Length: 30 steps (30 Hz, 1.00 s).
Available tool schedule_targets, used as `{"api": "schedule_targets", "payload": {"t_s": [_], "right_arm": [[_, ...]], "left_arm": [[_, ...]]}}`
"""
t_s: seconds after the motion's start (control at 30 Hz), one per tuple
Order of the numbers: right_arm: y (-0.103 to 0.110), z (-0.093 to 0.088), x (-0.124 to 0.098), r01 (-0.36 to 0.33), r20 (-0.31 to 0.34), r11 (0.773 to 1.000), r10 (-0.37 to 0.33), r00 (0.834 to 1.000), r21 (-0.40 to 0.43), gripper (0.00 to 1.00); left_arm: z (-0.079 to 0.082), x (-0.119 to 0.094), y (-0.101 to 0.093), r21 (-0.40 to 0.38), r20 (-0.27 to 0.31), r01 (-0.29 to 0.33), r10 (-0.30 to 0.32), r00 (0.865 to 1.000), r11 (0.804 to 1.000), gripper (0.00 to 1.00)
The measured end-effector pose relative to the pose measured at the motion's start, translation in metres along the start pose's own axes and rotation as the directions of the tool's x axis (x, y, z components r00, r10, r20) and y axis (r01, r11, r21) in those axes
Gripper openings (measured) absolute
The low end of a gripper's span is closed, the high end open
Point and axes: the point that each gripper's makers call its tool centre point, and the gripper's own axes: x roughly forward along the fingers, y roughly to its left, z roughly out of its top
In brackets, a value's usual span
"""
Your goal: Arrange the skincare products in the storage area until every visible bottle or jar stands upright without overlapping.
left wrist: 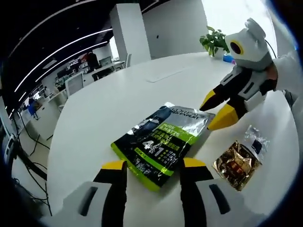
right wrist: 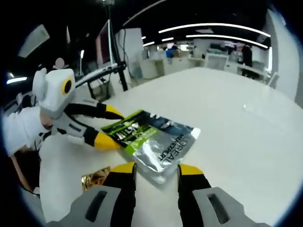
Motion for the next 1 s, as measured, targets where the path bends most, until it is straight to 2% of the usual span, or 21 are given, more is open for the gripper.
{"api": "schedule_targets", "payload": {"t_s": [0.1, 0.17, 0.2, 0.23, 0.27, 0.3, 0.37, 0.4, 0.5, 0.53, 0.6, 0.63, 0.67, 0.7, 0.77, 0.83, 0.9, 1.0], "right_arm": [[0.0, -0.004, 0.0, 0.03, -0.024, 0.989, -0.034, 0.999, -0.143, 0.3], [-0.002, -0.001, 0.001, 0.073, -0.012, 0.964, -0.079, 0.997, -0.257, 0.35], [-0.007, 0.001, 0.004, 0.104, -0.004, 0.936, -0.112, 0.994, -0.335, 0.37], [-0.007, 0.01, 0.005, 0.131, 0.043, 0.92, -0.123, 0.991, -0.37, 0.39], [-0.01, 0.011, 0.002, 0.161, 0.043, 0.893, -0.158, 0.986, -0.42, 0.39], [-0.008, 0.017, 0.003, 0.173, 0.069, 0.841, -0.16, 0.985, -0.513, 0.39], [0.008, 0.019, 0.008, 0.14, 0.077, 0.786, -0.118, 0.99, -0.602, 0.34], [0.016, 0.019, 0.008, 0.119, 0.072, 0.773, -0.095, 0.993, -0.623, 0.32], [0.024, 0.019, 0.015, 0.112, 0.055, 0.682, -0.105, 0.993, -0.723, 0.27], [0.029, 0.022, 0.015, 0.121, 0.077, 0.671, -0.095, 0.993, -0.731, 0.25], [0.037, 0.023, 0.02, 0.102, 0.074, 0.636, -0.071, 0.995, -0.765, 0.22], [0.039, 0.023, 0.022, 0.1, 0.07, 0.608, -0.073, 0.995, -0.788, 0.18], [0.044, 0.022, 0.025, 0.081, 0.057, 0.553, -0.061, 0.997, -0.829, 0.14], [0.046, 0.02, 0.027, 0.07, 0.046, 0.524, -0.058, 0.997, -0.849, 0.08], [0.052, 0.02, 0.031, 0.066, 0.049, 0.483, -0.048, 0.998, -0.873, 0.04], [0.05, 0.021, 0.032, 0.072, 0.05, 0.471, -0.058, 0.997, -0.879, 0.0], [0.048, 0.023, 0.031, 0.074, 0.053, 0.457, -0.058, 0.997, -0.886, 0.0], [0.045, 0.029, 0.023, 0.095, 0.077, 0.467, -0.058, 0.995, -0.879, 0.0]], "left_arm": [[0.0, 0.001, -0.001, -0.008, 0.007, 0.006, -0.006, 1.0, 1.0, 0.38], [0.002, 0.001, -0.004, -0.002, 0.011, 0.01, -0.01, 1.0, 1.0, 0.38], [0.003, 0.0, -0.005, -0.005, 0.013, 0.01, -0.01, 1.0, 1.0, 0.38], [0.002, 0.0, -0.004, -0.012, 0.016, 0.008, -0.008, 1.0, 1.0, 0.38], [0.002, 0.001, -0.004, -0.023, 0.021, 0.011, -0.01, 1.0, 1.0, 0.38], [0.003, 0.0, -0.005, -0.027, 0.024, 0.015, -0.014, 1.0, 1.0, 0.38], [0.005, 0.0, -0.006, -0.035, 0.032, 0.022, -0.021, 0.999, 0.999, 0.38], [0.005, 0.0, -0.007, -0.043, 0.035, 0.024, -0.023, 0.999, 0.999, 0.38], [0.006, 0.0, -0.006, -0.063, 0.04, 0.026, -0.023, 0.999, 0.998, 0.38], [0.006, -0.001, -0.007, -0.066, 0.041, 0.027, -0.024, 0.999, 0.997, 0.38], [0.006, -0.003, -0.005, -0.069, 0.043, 0.027, -0.024, 0.999, 0.997, 0.37], [0.006, -0.005, -0.004, -0.075, 0.044, 0.027, -0.024, 0.999, 0.997, 0.37], [0.006, -0.006, -0.004, -0.079, 0.046, 0.029, -0.025, 0.999, 0.996, 0.37], [0.006, -0.008, -0.005, -0.087, 0.047, 0.027, -0.023, 0.999, 0.996, 0.37], [0.005, -0.008, -0.009, -0.092, 0.043, 0.041, -0.038, 0.998, 0.995, 0.37], [0.002, -0.009, -0.011, -0.085, 0.032, 0.044, -0.041, 0.999, 0.995, 0.37], [0.0, -0.009, -0.009, -0.086, 0.031, 0.038, -0.036, 0.999, 0.996, 0.35], [0.004, -0.012, -0.006, -0.106, 0.051, 0.037, -0.032, 0.998, 0.994, 0.31]]}}
